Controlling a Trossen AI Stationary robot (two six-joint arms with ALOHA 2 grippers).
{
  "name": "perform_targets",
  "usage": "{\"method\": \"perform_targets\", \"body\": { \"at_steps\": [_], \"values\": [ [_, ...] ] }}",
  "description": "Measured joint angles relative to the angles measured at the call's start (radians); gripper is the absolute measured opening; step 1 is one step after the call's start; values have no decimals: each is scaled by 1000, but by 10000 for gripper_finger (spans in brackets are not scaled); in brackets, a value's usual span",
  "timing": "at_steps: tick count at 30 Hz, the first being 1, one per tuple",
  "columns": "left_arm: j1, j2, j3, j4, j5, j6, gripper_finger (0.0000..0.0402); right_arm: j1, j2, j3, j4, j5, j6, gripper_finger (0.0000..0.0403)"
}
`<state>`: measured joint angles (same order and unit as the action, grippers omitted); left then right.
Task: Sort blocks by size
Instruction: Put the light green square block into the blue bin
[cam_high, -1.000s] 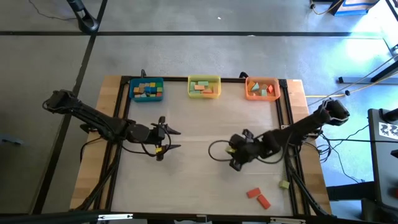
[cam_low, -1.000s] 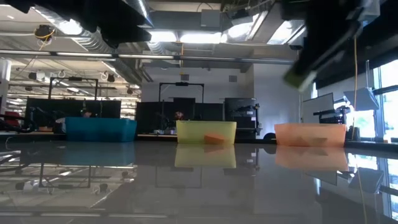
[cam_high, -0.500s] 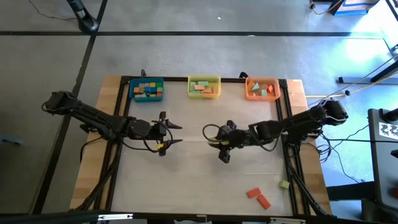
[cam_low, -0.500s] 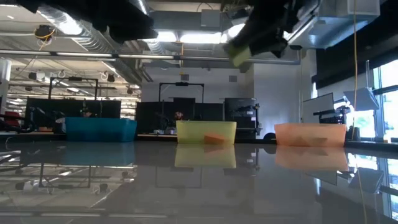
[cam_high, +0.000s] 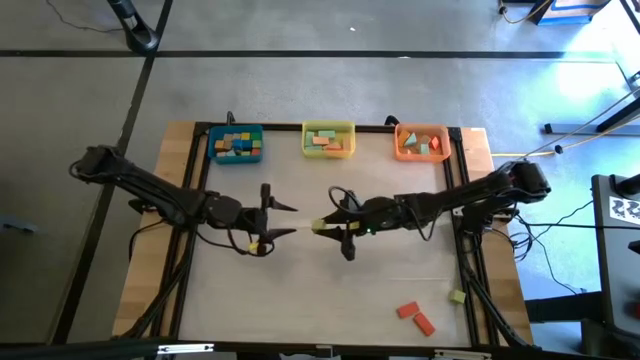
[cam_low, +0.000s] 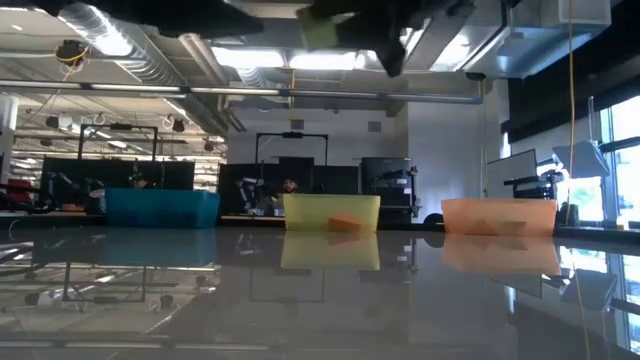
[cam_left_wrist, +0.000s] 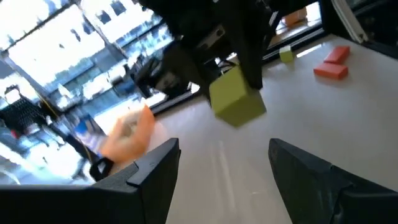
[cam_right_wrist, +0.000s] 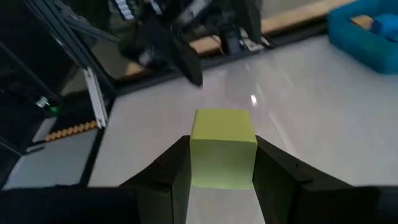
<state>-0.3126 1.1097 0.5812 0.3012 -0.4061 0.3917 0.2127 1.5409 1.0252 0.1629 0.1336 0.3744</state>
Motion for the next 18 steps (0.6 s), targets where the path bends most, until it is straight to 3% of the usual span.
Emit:
{"method": "perform_targets", "body": {
  "at_steps": [9, 18],
  "values": [
    [-45, 96, 1, 150, -14, 223, 235, -12, 103, 0, 280, -99, -20, 142],
    [-57, 132, 2, 235, -46, 288, 235, -13, 164, 0, 436, -101, -21, 142]
  ]
}}
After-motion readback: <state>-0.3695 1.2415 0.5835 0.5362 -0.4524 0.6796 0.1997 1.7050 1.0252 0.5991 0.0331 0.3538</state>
